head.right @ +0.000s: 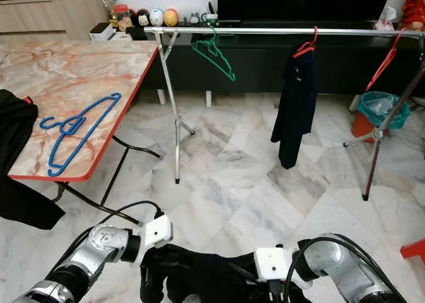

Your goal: Hang hanger

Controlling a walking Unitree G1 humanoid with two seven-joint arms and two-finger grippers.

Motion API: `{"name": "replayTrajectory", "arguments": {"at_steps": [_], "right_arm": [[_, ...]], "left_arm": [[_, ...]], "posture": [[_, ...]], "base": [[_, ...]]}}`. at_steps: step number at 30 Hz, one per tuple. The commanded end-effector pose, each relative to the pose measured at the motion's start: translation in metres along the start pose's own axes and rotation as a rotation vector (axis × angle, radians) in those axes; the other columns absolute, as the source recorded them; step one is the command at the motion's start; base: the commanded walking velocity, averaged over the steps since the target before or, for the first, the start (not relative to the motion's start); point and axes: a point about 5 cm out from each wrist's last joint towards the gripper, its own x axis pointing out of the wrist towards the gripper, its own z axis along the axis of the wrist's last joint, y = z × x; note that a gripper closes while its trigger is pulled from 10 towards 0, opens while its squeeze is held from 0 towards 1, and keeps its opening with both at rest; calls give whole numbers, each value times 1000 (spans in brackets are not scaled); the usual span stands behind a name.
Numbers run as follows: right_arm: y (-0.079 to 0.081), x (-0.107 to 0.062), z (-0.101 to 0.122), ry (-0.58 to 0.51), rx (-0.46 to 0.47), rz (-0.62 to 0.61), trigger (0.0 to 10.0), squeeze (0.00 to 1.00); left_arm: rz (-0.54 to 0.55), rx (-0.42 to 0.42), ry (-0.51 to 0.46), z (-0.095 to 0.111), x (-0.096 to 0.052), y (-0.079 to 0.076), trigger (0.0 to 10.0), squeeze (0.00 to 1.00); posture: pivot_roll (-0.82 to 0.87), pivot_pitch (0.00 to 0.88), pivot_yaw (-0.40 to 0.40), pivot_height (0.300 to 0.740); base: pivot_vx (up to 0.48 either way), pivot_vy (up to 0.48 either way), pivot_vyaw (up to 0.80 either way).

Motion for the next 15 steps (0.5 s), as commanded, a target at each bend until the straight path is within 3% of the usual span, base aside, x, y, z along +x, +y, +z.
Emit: {"name": "replayTrajectory", "arguments": {"at_steps": [1, 11, 15], "right_arm": [[19, 0, -26, 143, 56, 93, 10000, 0], [10, 2, -27, 217, -29, 30, 10000, 0], [-7, 7, -25, 244, -47, -121, 10000, 0]], "left_arm": [[103, 3, -34, 5, -16, 14, 0, 0], [111, -2, -36, 4, -16, 13, 0, 0], [110, -6, -37, 4, -16, 14, 0, 0]], "posture": [[-26, 0, 42, 740], [-27, 0, 38, 740], [-27, 0, 39, 740]], "base": [[0, 0, 0], [0, 0, 0], [0, 0, 0]]}}
